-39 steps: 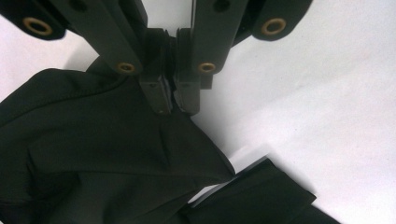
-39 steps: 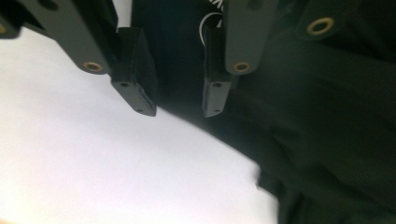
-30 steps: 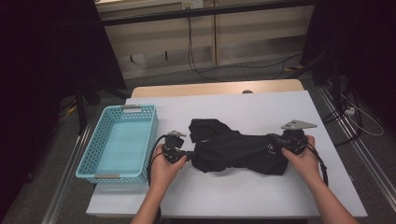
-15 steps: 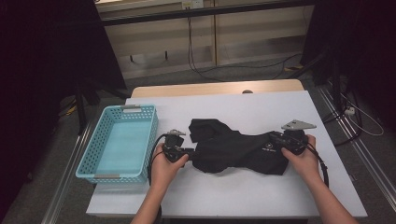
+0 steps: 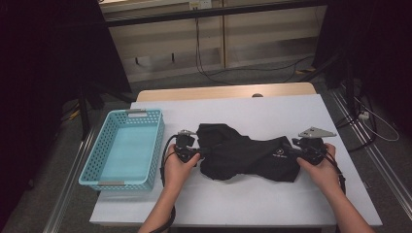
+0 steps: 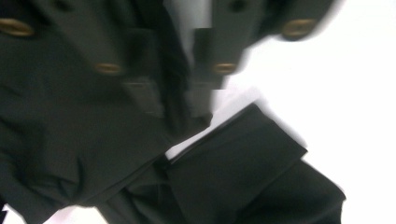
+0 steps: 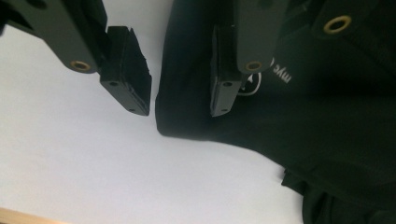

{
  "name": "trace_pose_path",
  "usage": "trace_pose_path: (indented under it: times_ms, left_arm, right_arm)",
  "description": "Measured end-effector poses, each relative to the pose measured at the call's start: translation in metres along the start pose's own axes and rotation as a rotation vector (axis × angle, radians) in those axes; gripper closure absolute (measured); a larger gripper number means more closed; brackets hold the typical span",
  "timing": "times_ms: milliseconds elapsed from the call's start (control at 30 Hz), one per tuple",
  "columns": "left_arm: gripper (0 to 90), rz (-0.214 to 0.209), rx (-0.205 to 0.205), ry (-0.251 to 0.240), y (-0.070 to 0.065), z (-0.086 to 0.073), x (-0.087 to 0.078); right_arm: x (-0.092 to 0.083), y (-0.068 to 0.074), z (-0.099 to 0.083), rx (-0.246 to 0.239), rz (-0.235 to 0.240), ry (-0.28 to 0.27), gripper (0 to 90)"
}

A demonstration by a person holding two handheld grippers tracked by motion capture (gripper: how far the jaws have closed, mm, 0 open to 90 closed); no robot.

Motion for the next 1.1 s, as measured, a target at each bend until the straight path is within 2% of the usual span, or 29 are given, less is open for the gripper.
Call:
trace_pose_path:
  times_ms: [33,167,333,400,533,600,633,733,767,833,933,967,1033,1100]
  left_arm:
    - [87.8,0.002,-0.001,0.005,0.000,0.000,-0.001]
    - [89.2,0.014,0.011,-0.019,0.000,0.006,-0.009]
    - [89.5,0.061,0.037,-0.096,0.008,0.020,-0.030]
    - [89.4,0.062,0.032,-0.113,0.011,0.023,-0.034]
    - [88.1,0.072,0.039,-0.120,0.016,0.020,-0.032]
    - [84.0,0.072,0.039,-0.120,0.017,0.020,-0.031]
    - [79.4,0.064,0.038,-0.101,0.017,0.017,-0.028]
    - [61.2,0.089,0.063,-0.107,0.018,0.017,-0.027]
    - [57.5,0.081,0.060,-0.103,0.016,0.017,-0.027]
    - [50.6,0.088,0.081,-0.105,0.015,0.016,-0.029]
    - [39.5,0.098,0.091,-0.099,0.015,0.016,-0.030]
    - [36.5,0.114,0.093,-0.102,0.016,0.015,-0.032]
    - [31.5,0.117,0.091,-0.098,0.016,0.014,-0.034]
    - [28.5,0.116,0.093,-0.098,0.016,0.013,-0.035]
  right_arm:
    - [-0.001,0.000,-0.001,-0.003,-0.002,0.004,57.9]
    - [-0.001,0.000,-0.006,-0.012,-0.001,0.026,56.9]
    - [0.003,-0.001,-0.011,-0.005,-0.008,0.052,56.6]
    - [0.004,-0.001,-0.012,-0.005,-0.004,0.055,56.7]
    - [0.008,0.001,-0.015,0.001,0.004,0.079,55.9]
    - [0.009,0.002,-0.015,0.004,0.002,0.079,55.7]
    - [0.008,0.001,-0.014,0.004,-0.002,0.075,55.3]
    - [0.007,-0.002,-0.014,0.010,-0.005,0.071,53.3]
    - [0.007,-0.004,-0.013,0.019,-0.011,0.062,52.4]
    - [0.006,-0.007,-0.012,0.043,-0.015,0.055,51.0]
    - [0.007,-0.007,-0.014,0.070,0.003,0.063,48.7]
    - [0.008,-0.005,-0.016,0.074,0.014,0.074,48.0]
    - [0.010,0.001,-0.018,0.071,0.049,0.093,42.0]
    - [0.011,0.004,-0.018,0.061,0.047,0.093,41.0]
Point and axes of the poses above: each handheld gripper's, and its own axes: x roughly forward along the jaws, z roughly out of its top, y roughly to its left, the point moved 9 cm from there along x, roughly forward along the jaws, and after that the axes turned 3 degrees about -z, right-handed, at the moved point
